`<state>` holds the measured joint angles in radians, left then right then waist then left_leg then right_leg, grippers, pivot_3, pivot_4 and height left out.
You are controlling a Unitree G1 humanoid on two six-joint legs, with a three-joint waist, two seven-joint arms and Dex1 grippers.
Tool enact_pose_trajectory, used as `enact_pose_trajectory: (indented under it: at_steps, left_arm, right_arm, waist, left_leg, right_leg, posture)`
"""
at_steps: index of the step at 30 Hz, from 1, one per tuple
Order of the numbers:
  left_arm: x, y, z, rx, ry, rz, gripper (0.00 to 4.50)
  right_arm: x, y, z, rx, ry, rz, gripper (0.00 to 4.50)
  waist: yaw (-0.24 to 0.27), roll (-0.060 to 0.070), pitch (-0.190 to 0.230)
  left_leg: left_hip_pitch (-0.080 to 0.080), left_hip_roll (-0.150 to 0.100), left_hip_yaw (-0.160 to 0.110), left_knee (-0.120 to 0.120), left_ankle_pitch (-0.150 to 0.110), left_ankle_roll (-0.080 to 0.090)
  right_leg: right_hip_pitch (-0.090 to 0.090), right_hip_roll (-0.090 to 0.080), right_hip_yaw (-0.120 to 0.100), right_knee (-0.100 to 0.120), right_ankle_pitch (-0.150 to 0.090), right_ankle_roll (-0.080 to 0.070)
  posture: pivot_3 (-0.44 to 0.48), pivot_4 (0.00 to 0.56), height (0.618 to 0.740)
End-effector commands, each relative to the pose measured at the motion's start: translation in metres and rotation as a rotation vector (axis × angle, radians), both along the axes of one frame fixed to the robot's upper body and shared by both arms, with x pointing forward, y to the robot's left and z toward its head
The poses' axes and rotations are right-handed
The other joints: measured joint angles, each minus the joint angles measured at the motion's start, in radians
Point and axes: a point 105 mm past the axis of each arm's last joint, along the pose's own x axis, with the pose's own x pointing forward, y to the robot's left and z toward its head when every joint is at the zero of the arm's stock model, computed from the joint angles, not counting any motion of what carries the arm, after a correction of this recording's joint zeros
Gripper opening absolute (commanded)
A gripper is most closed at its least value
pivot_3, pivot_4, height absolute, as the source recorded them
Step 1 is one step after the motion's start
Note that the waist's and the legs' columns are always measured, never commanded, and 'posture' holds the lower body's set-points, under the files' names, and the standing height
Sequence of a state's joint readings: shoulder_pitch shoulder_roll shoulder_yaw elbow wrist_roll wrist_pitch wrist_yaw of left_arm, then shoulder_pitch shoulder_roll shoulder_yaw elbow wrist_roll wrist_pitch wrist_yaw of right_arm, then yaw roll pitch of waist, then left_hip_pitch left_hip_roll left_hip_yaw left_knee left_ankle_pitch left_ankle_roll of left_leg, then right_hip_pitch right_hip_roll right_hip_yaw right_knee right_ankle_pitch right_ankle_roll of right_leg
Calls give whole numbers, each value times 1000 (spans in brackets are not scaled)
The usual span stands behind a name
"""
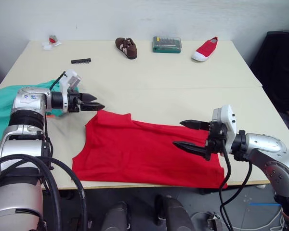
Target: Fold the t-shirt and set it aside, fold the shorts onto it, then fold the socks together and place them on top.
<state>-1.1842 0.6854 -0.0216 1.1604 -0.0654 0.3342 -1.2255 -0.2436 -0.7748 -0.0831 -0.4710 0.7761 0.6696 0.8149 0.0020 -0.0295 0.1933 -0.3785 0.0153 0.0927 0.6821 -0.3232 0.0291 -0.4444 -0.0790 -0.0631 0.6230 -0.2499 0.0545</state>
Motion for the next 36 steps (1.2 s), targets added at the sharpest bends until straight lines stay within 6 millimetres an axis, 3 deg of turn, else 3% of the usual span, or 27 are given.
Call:
enact_pose_trajectory:
  at_steps: [1, 5, 11, 14, 19, 25, 29, 36]
  left_arm:
    - [10, -11, -1, 16, -48, 22, 4012]
    - [5, -18, -23, 66, 9, -33, 4012]
    - [0, -14, -30, 74, 57, -42, 4012]
    - [-4, -11, -33, 96, 81, -62, 3442]
    - [-10, -9, -40, 120, 110, -100, 1780]
    - [-14, -13, -28, 85, 71, -166, 27]
    - [-26, -9, -26, 154, 46, -284, 27]
    - [-60, 8, -54, 391, -32, -508, 27]
  right_arm:
    - [-1, 2, 11, 10, -53, 0, 4357]
    - [0, -1, 9, 0, -54, -17, 4357]
    - [0, -1, 10, 9, -58, -30, 4357]
    - [2, -1, 11, 11, -60, -32, 4390]
    - [5, 0, 13, 18, -65, -30, 4390]
    - [7, 2, 13, 12, -65, -17, 4390]
    - [9, 4, 10, -23, -75, -1, 4390]
    - [17, -7, -18, -120, -29, -67, 4390]
  waist:
    - [5, 0, 0]
    - [3, -1, 0]
    - [-3, -1, 0]
    - [-2, -1, 0]
    - [-3, -1, 0]
    - [-2, -1, 0]
    - [-4, -1, 0]
    - [-6, 0, 0]
  left_leg:
    - [0, 0, 0, 0, 0, 0]
    - [-1, 0, 0, 0, 0, 0]
    - [-1, 0, 1, 0, 0, 0]
    - [-1, 0, 0, 0, 0, 0]
    - [-1, 0, 0, 0, 0, 0]
    - [-1, 0, 0, 0, 0, 0]
    - [-1, 0, 0, 0, 0, 0]
    - [0, 1, 1, -1, 0, 0]
  right_leg:
    - [0, 0, 0, 0, 0, 0]
    - [0, 0, -1, -1, 0, 0]
    - [0, 1, -3, -1, 0, 1]
    - [0, 1, -3, 0, 0, 1]
    - [0, 1, -2, 0, 0, 0]
    - [0, 0, -2, -1, 0, 0]
    - [0, 0, -2, -1, 0, 0]
    - [-1, 0, 1, 0, 0, 0]
  posture:
    - [0, 150, 740]
    - [0, 150, 740]
    - [0, 150, 740]
    - [0, 150, 740]
    - [0, 150, 740]
    - [0, 150, 740]
    - [0, 150, 740]
    - [0, 150, 740]
